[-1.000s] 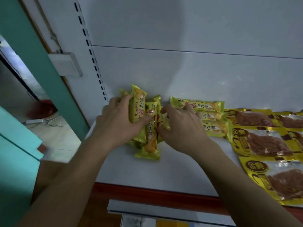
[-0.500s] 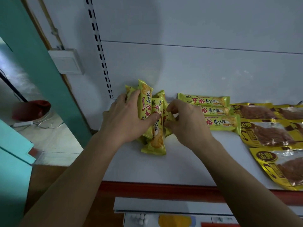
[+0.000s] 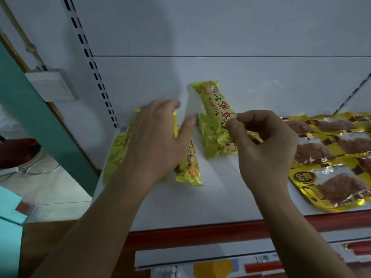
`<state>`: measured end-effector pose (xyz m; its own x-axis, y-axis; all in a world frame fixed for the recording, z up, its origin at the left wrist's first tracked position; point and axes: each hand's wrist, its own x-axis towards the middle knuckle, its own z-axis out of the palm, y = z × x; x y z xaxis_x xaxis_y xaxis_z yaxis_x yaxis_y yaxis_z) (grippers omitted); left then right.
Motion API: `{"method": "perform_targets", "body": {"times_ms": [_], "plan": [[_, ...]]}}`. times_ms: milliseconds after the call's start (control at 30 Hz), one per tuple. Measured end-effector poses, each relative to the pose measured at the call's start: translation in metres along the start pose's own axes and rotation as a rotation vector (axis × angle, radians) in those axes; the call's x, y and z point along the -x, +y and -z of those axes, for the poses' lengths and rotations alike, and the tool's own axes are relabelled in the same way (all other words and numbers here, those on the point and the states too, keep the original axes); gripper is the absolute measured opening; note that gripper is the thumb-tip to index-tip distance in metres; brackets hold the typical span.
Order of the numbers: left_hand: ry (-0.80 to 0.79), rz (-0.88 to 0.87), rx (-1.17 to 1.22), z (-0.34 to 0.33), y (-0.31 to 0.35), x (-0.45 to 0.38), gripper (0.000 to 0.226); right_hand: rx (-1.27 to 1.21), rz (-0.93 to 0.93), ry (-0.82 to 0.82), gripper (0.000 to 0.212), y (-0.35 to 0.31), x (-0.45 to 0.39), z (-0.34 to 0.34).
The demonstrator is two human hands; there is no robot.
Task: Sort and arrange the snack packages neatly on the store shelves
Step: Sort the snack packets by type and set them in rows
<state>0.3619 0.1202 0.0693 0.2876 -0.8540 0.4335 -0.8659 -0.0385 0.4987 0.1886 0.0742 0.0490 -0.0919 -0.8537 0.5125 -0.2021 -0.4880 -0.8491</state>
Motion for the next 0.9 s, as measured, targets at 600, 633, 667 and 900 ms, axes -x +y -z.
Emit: {"method": "perform_targets", "body": {"times_ms": [600, 633, 667, 900], "plan": [[-0.343, 0.239, 1.018, -0.052, 0.045, 0.02, 0.037, -0.18, -0.442, -0.296, 0.019, 0.045, -0.08, 0.092], [-0.341, 0.247, 1.026, -0.054, 0.046, 0.021, 0.037, -0.183, -0.447, -0.297, 0.018, 0.048, -0.081, 0.093], [-0.321, 0.264, 1.034, -0.056, 0.047, 0.022, 0.039, -0.2, -0.455, -0.3, 0.016, 0.049, -0.082, 0.095], [0.091, 0.321, 0.906, -0.073, 0.059, 0.026, 0.024, -0.267, -0.438, -0.319, 0.013, 0.061, -0.085, 0.109]]}}
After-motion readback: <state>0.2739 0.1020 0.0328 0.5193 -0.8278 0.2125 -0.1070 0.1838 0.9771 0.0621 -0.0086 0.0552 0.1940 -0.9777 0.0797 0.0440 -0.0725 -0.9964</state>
